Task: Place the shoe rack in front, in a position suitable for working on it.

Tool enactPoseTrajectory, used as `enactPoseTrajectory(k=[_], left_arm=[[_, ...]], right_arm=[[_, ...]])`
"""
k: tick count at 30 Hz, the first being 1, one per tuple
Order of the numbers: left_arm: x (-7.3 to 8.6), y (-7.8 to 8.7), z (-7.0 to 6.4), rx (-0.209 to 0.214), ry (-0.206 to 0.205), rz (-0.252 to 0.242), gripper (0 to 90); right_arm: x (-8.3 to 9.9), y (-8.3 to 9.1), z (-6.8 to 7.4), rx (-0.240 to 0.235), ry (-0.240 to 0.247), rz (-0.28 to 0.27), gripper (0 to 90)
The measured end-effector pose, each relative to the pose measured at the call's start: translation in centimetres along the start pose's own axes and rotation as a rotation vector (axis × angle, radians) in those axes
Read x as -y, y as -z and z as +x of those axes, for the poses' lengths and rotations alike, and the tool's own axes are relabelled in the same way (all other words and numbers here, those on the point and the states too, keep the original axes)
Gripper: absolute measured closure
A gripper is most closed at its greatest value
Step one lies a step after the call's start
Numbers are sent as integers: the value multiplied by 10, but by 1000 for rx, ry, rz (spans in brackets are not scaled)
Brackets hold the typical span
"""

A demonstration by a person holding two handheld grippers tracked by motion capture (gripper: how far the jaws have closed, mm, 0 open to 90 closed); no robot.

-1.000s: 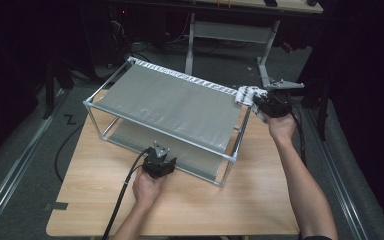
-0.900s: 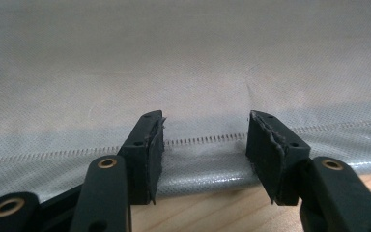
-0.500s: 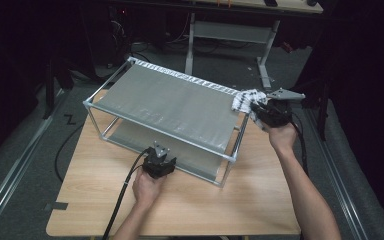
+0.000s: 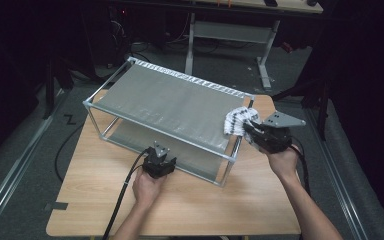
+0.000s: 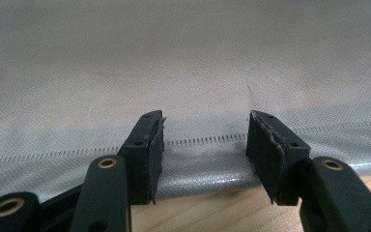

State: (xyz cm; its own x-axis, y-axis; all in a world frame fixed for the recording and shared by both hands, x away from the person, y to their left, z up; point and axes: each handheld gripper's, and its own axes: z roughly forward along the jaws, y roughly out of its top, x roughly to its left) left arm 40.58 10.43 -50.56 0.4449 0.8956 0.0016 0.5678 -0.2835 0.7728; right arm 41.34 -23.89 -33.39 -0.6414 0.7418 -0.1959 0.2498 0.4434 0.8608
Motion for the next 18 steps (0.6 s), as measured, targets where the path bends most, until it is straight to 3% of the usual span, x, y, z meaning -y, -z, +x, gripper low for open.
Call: enactPoseTrajectory(k=[11,18], left_arm=[[0,0,0,2,2,0,477],[0,0,0,1,1,0,477]], right_arm=[[12,17,16,-51,-10,-32,807],[23,27,17,-32,-24,-25,807]])
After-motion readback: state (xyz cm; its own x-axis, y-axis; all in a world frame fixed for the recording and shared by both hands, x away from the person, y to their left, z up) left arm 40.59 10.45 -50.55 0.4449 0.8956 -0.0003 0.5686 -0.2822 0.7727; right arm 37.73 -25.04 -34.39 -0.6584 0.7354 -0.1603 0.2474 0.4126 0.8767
